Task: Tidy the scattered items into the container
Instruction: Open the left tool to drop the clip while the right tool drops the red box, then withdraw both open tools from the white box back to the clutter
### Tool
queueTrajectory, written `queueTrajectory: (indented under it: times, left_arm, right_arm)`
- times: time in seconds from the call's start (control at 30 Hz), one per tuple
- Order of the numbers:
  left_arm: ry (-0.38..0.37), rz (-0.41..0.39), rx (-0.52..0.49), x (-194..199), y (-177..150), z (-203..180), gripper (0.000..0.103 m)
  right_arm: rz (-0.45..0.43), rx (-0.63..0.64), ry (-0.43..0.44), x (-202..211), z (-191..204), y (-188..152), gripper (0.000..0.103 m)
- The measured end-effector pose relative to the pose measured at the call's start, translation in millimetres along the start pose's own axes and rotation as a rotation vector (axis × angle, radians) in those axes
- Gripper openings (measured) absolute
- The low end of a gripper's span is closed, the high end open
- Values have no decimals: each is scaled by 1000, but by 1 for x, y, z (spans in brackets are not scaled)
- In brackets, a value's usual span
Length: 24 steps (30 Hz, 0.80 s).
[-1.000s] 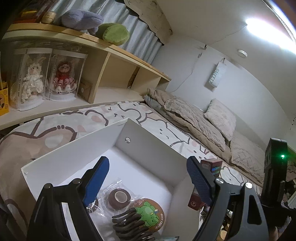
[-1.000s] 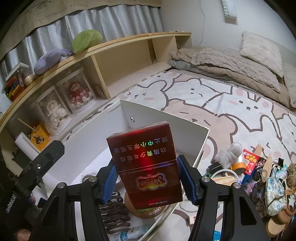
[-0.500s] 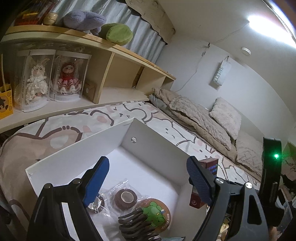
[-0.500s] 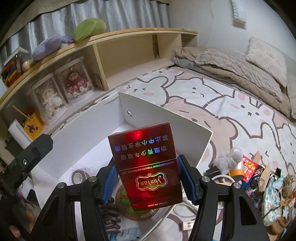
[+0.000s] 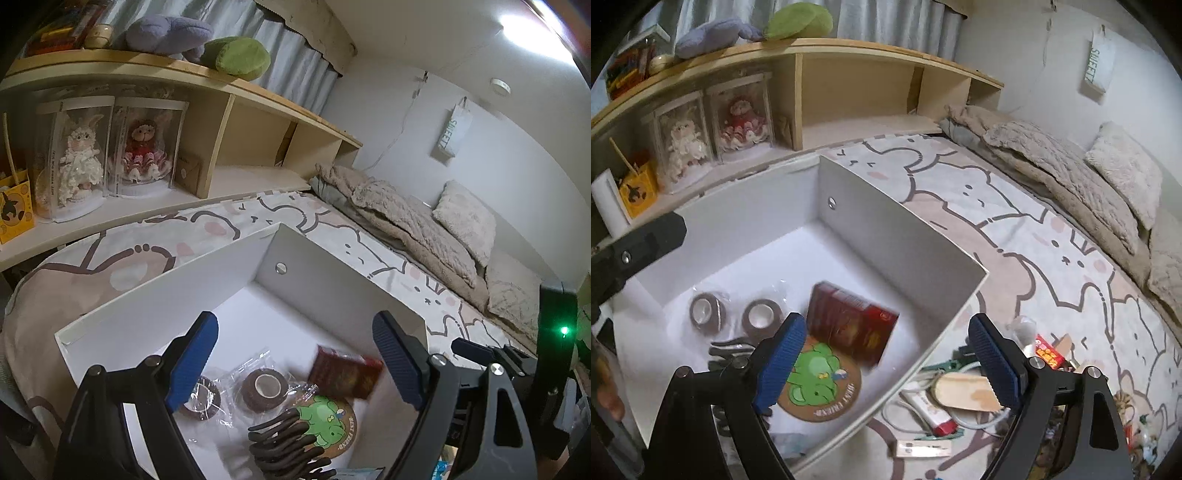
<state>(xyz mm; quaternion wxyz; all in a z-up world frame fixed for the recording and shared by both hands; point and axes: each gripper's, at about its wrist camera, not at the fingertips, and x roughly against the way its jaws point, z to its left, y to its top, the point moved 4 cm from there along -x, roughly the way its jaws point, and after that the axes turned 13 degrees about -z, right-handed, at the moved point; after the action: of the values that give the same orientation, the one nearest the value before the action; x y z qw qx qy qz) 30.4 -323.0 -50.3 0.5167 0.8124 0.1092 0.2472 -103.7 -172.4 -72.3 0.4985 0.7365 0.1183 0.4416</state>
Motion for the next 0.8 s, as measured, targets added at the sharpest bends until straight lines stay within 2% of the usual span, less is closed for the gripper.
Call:
queueTrajectory:
  times: [0.1,0.17,0.2,0.27,0.43,0.8]
  left_arm:
    - [9,10,-11,-1,-2,-1,86]
    - [25,19,-16,-2,-4,-2,87]
    - [33,23,-19,-3,-4,-2,88]
    - [50,27,-28,-5,-5,-1,98]
    - [73,32,-41,-6,-6,-2,103]
    - [86,55,-79,-9,-11,-6,103]
  right_arm:
    - [-14,-2,-5,5,-3,0,91]
    - [-32,-6,-6,10,-5,0,101]
    - [-41,-6,-7,12,-5,1,102]
    - [-57,-8,-7,18,-7,2,103]
    - [-84,-20,-1,29,-8,2,103]
    - [-113,-57,-1,43,-17,2,103]
